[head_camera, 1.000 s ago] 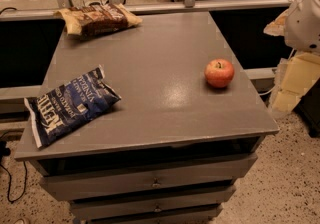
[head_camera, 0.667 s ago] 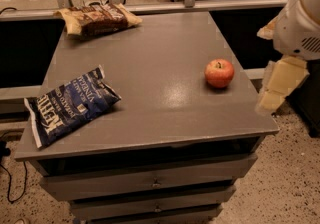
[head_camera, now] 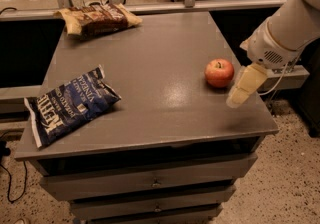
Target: Pick apple
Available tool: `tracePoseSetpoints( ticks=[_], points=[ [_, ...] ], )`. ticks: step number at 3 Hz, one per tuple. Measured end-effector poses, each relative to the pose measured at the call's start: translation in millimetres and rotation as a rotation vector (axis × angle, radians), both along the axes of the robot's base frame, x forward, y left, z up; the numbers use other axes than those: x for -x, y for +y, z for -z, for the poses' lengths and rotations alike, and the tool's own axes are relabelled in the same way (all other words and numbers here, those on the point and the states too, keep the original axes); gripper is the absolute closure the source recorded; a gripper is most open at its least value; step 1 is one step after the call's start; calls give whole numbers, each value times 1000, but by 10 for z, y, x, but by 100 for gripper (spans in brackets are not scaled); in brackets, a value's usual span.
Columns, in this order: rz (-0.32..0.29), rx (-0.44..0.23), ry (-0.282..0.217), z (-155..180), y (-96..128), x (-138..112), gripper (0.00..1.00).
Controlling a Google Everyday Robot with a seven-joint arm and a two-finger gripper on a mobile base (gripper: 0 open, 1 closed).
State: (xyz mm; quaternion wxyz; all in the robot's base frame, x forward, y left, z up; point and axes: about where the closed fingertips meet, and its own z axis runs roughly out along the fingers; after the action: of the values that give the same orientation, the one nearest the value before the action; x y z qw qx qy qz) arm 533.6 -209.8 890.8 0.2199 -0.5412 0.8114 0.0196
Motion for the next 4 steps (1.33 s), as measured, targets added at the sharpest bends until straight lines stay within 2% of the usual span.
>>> tracePoseSetpoints(
  ticks=[1,2,3,4],
  points=[
    [42,-94,-25,209,1,-295,0],
    [99,-222,-53,307,-59,-591,1],
    [144,-331,-36,357,-63,-715,22],
    [182,-445,7,394,-51,-752,46]
  ],
)
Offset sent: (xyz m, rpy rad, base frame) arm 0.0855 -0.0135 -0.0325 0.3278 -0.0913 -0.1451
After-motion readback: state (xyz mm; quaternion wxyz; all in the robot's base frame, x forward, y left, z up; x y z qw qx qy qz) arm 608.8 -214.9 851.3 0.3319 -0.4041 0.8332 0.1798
